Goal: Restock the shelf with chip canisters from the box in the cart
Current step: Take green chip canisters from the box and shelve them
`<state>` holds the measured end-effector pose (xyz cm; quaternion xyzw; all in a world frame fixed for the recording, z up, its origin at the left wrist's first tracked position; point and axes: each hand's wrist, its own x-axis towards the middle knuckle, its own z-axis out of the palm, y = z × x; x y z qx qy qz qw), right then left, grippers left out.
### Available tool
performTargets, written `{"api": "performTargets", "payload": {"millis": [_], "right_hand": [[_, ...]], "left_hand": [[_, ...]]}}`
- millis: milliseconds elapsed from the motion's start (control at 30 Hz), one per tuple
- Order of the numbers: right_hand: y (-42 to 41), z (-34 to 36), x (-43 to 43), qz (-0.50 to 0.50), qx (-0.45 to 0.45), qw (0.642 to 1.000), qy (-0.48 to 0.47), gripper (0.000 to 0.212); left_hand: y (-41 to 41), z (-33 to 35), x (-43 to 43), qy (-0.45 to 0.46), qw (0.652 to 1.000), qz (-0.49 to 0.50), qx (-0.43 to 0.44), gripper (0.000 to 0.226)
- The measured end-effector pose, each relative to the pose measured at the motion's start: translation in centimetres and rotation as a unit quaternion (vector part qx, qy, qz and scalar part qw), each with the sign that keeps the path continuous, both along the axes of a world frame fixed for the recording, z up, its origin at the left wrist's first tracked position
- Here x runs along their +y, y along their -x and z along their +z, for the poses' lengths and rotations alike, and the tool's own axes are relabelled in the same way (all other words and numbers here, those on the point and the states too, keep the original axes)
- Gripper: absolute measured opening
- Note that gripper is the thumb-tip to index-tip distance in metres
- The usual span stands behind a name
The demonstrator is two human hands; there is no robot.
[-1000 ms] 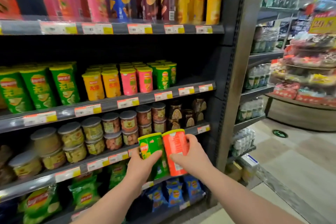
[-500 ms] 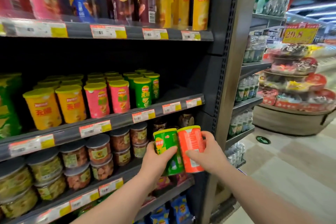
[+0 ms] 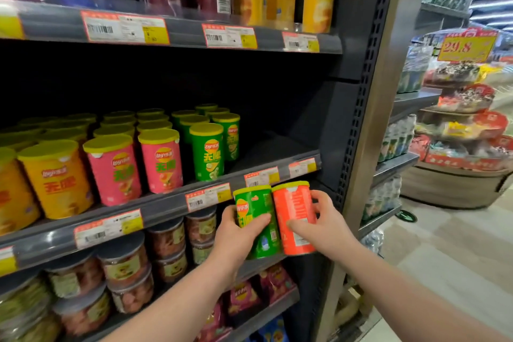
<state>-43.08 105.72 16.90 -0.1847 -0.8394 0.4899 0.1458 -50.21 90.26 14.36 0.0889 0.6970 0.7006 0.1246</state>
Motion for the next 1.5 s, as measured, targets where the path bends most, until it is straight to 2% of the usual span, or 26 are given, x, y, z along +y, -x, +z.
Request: {"api": "performTargets", "payload": {"millis": [100, 267, 367, 500, 600, 800, 1100, 1233, 1300, 1367, 1433, 1500], "right_hand": [[2.1, 0.4, 1.1, 0.024, 0.008, 1.0, 0.012, 0.068], [5.9, 1.6, 3.3, 0.069, 0.03, 0.997, 0.029, 0.076], [8.4, 3.3, 4.9, 0.095, 0.059, 0.993, 0.023, 0.075], [12.2, 5.4, 7.2, 0.086, 0.097, 0.991, 0.004, 0.082], [15.3, 6.0, 8.8, 0.082, 0.093, 0.992, -0.016, 0.086], [20.8, 5.5, 11.1, 0.093, 0.12, 0.988, -0.043, 0.075], [24.8, 3.3, 12.4, 0.119, 0.108, 0.986, -0.04, 0.069], [25.7, 3.3, 12.4, 0.136, 0.091, 0.986, -0.035, 0.071], [25.2, 3.7, 12.5, 0.135, 0.095, 0.985, -0.046, 0.078], [24.1, 4.3, 12.7, 0.118, 0.153, 0.978, -0.081, 0.083], [22.6, 5.1, 12.5, 0.111, 0.257, 0.951, -0.13, 0.07], [21.5, 6.3, 11.8, 0.144, 0.288, 0.933, -0.16, 0.057]], "left_hand": [[1.6, 0.4, 0.9, 0.001, 1.0, 0.026, 0.01, 0.053], [3.0, 1.8, 2.0, -0.016, 0.997, 0.067, 0.019, 0.039], [3.4, 2.9, 2.8, -0.001, 0.996, 0.082, 0.043, 0.042], [4.2, 4.1, 4.3, 0.015, 0.991, 0.11, 0.075, 0.04], [4.8, 4.9, 5.6, 0.019, 0.986, 0.139, 0.091, 0.034], [6.4, 6.1, 7.5, 0.025, 0.969, 0.201, 0.145, 0.036], [8.5, 6.9, 9.8, 0.035, 0.946, 0.281, 0.156, 0.059], [9.0, 7.1, 10.4, 0.025, 0.944, 0.283, 0.166, 0.058], [9.2, 7.0, 10.5, 0.033, 0.945, 0.276, 0.172, 0.055], [9.7, 6.8, 10.5, 0.055, 0.944, 0.269, 0.183, 0.051], [10.3, 6.4, 10.4, 0.084, 0.938, 0.276, 0.195, 0.049], [11.0, 6.3, 10.4, 0.1, 0.931, 0.289, 0.2, 0.052]]}}
